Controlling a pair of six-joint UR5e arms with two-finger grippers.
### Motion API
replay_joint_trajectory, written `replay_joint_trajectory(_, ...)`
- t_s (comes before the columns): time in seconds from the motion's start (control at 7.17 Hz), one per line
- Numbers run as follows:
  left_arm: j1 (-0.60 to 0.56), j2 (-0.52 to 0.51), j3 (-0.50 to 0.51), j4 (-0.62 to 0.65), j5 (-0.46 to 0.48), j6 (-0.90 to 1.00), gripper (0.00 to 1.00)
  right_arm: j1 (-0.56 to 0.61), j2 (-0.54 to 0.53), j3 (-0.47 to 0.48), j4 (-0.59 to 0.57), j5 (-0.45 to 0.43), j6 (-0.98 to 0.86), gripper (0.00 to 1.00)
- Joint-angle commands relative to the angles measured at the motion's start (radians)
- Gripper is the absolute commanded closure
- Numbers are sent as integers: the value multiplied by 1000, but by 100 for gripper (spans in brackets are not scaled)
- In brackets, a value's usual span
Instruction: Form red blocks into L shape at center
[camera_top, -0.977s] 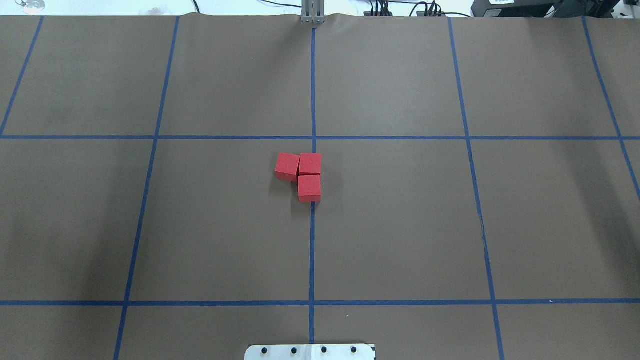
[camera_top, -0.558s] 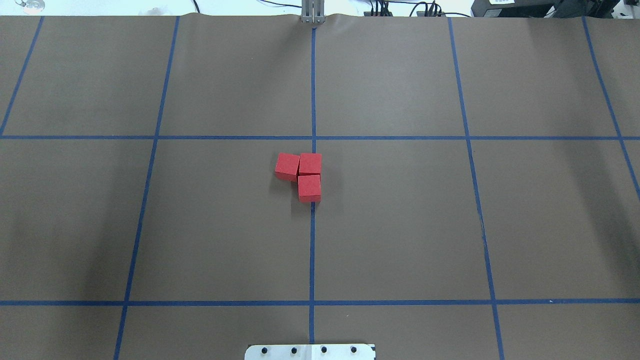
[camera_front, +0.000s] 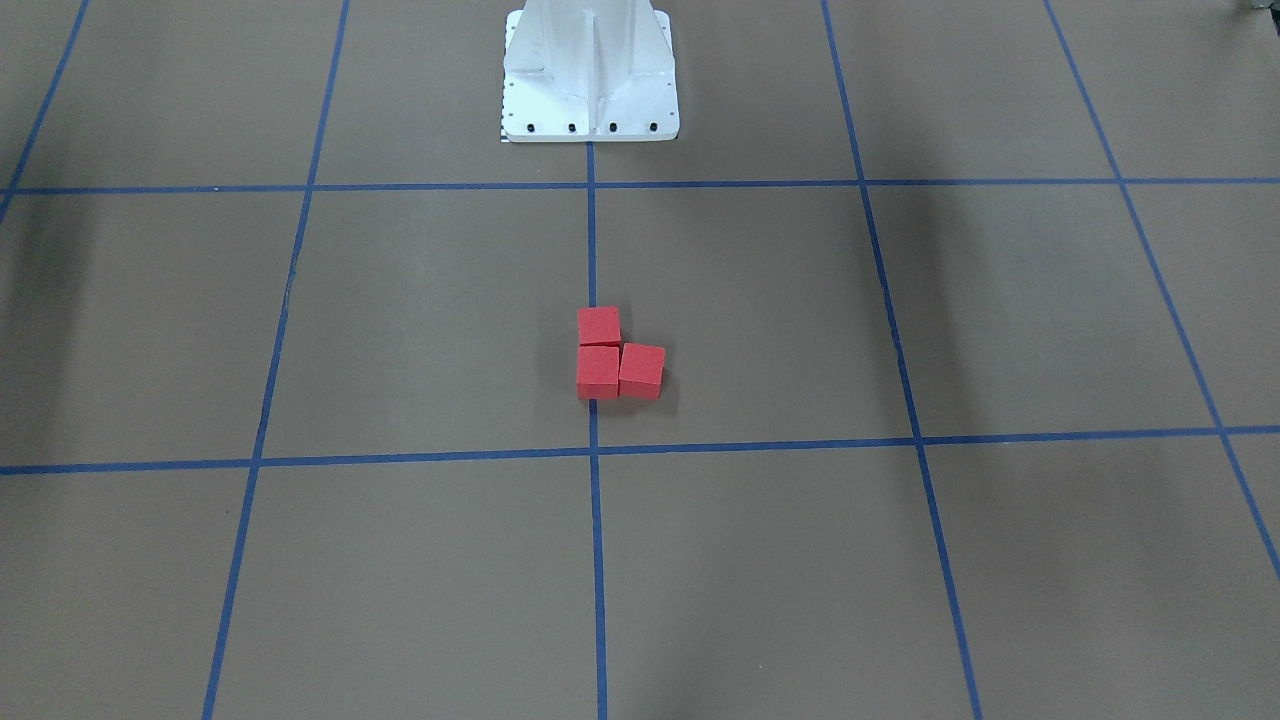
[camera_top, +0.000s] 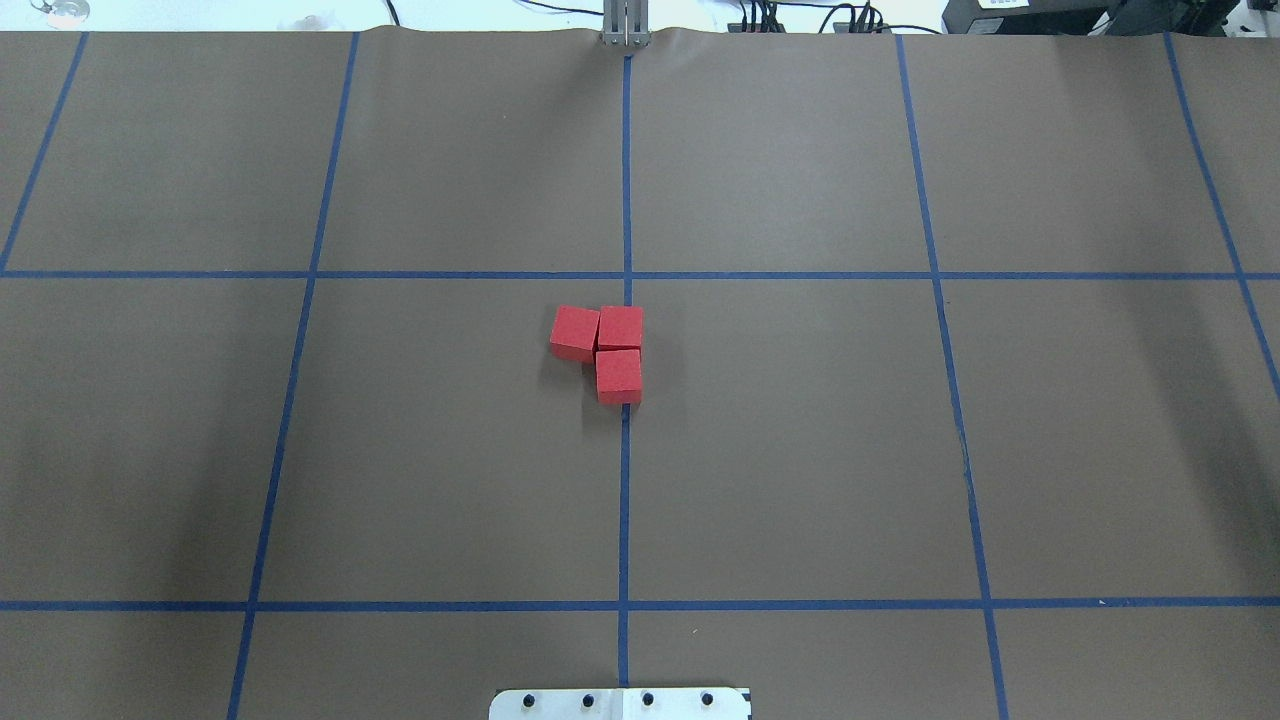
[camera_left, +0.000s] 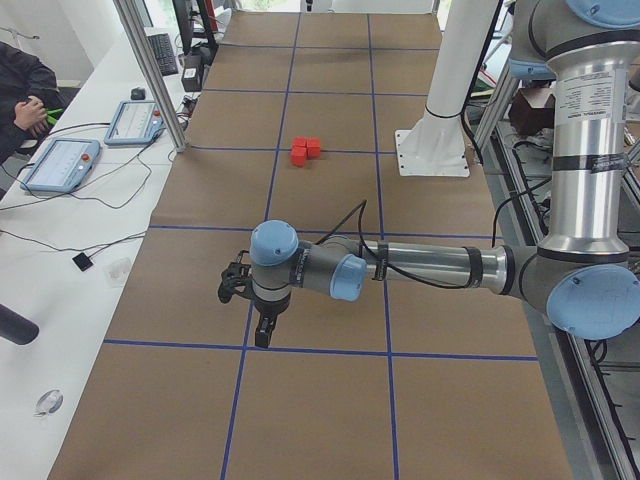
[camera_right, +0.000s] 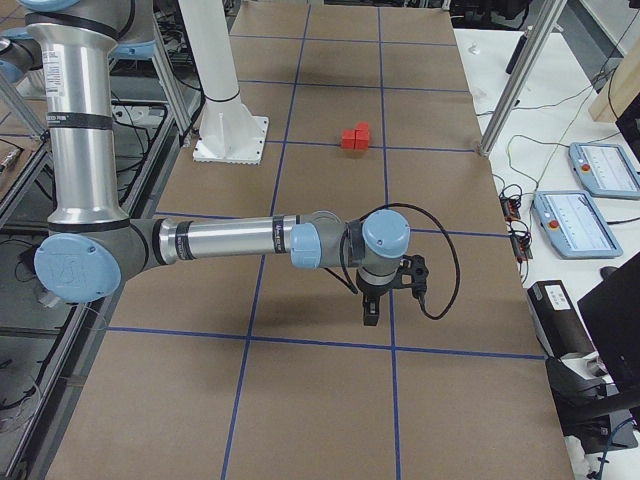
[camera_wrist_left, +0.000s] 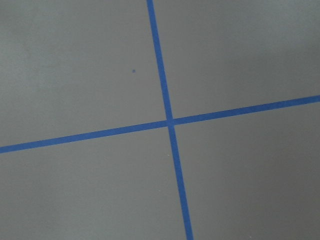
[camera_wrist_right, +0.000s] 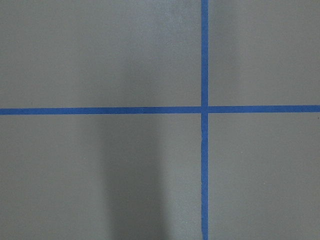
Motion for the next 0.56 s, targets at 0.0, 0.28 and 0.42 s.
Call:
replay_joint_trajectory(0.0, -1, 2, 6, 0, 15, -5, 0, 21, 1, 2, 0, -11, -1, 1)
replay_joint_trajectory(0.28, 0, 0, 9, 0, 15, -6, 0, 60, 2, 17, 0, -10, -3, 1)
replay_joint_trajectory(0.42, -1, -1, 9, 0, 15, -6, 0, 60, -1, 17, 0, -10, -1, 1)
